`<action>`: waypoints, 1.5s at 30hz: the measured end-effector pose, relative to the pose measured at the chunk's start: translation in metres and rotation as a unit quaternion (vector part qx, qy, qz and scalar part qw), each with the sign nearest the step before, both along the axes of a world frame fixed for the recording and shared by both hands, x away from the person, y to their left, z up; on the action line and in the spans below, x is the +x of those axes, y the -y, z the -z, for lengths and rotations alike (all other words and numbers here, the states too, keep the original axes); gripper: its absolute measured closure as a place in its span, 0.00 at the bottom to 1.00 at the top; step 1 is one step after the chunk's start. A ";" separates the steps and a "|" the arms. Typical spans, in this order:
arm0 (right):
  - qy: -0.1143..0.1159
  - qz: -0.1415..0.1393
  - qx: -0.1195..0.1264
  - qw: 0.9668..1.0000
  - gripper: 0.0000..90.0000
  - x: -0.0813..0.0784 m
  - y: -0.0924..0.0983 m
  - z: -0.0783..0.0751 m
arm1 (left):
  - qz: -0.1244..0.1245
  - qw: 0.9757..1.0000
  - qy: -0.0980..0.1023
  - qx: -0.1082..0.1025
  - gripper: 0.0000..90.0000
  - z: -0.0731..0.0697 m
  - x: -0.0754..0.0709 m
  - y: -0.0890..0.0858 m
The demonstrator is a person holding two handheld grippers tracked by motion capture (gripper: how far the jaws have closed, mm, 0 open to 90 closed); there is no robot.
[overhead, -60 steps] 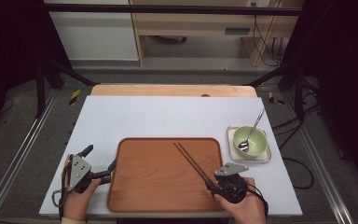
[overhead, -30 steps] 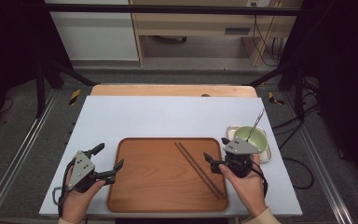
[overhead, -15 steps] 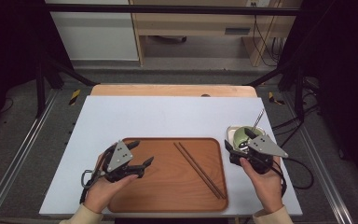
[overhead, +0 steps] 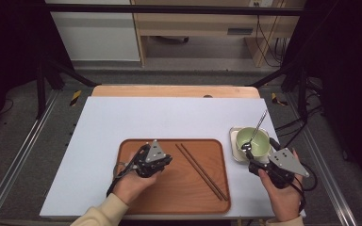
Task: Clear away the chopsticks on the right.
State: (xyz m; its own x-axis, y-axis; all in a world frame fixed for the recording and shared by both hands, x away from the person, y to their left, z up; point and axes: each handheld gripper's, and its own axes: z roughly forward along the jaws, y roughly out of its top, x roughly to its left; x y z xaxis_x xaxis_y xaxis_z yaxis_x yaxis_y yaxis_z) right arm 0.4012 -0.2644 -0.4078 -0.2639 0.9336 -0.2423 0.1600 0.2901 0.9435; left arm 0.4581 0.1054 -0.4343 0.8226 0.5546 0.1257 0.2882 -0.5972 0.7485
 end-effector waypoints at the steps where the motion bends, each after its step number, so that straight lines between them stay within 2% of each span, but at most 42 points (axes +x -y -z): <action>1: -0.002 0.002 -0.001 1.000 0.21 0.000 0.001 0.001 | -0.002 1.000 -0.007 0.004 0.96 0.003 0.002 0.004; 4: -0.007 0.003 0.000 1.000 0.21 0.001 0.001 0.004 | -0.001 1.000 -0.020 0.022 0.99 0.009 0.012 0.013; 6: -0.010 0.003 -0.006 1.000 0.21 0.002 0.000 0.006 | -0.002 0.999 -0.019 0.028 0.99 0.011 0.017 0.019; 8: -0.008 0.004 -0.019 1.000 0.21 0.000 -0.002 0.006 | -0.004 0.999 -0.019 0.033 0.99 0.015 0.022 0.023; 10: -0.002 0.006 -0.023 1.000 0.22 -0.001 -0.002 0.005 | -0.007 0.999 -0.022 0.039 0.99 0.019 0.027 0.026; 13: 0.002 0.007 -0.024 1.000 0.22 -0.002 -0.001 0.004 | -0.013 0.999 -0.023 0.043 1.00 0.023 0.032 0.029; 15: 0.001 0.008 -0.025 1.000 0.22 -0.001 0.000 0.005 | -0.018 0.999 -0.024 0.037 1.00 0.025 0.036 0.031; 19: -0.002 0.010 -0.026 1.000 0.22 0.000 0.002 0.006 | -0.020 0.998 -0.029 0.043 1.00 0.029 0.043 0.034; 20: -0.002 0.010 -0.024 1.000 0.22 -0.001 0.002 0.006 | -0.018 0.998 -0.029 0.048 1.00 0.029 0.044 0.035; 24: -0.002 0.008 -0.028 1.000 0.22 -0.001 0.002 0.006 | -0.016 0.999 -0.032 0.037 1.00 0.032 0.047 0.042; 29: -0.002 0.009 -0.030 0.999 0.22 -0.001 0.002 0.006 | -0.013 0.999 -0.033 0.035 1.00 0.036 0.051 0.050; 34: -0.003 0.010 -0.029 1.000 0.22 -0.001 0.003 0.006 | 0.001 0.999 -0.028 0.043 0.99 0.036 0.053 0.060; 42: -0.010 0.011 -0.019 1.000 0.22 0.000 0.005 0.007 | 0.018 0.999 -0.030 0.033 0.99 0.037 0.051 0.079; 45: -0.010 0.012 -0.020 1.000 0.22 0.000 0.005 0.007 | 0.025 0.999 -0.028 0.038 0.99 0.036 0.052 0.085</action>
State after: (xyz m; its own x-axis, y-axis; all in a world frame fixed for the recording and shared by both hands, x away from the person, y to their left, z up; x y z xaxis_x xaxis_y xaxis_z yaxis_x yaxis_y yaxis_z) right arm 0.4010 -0.2698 -0.4148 -0.2470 0.9294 -0.2743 0.1858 0.3232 0.9279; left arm 0.5100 0.0207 -0.4704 0.8557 0.5035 0.1191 0.2964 -0.6657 0.6848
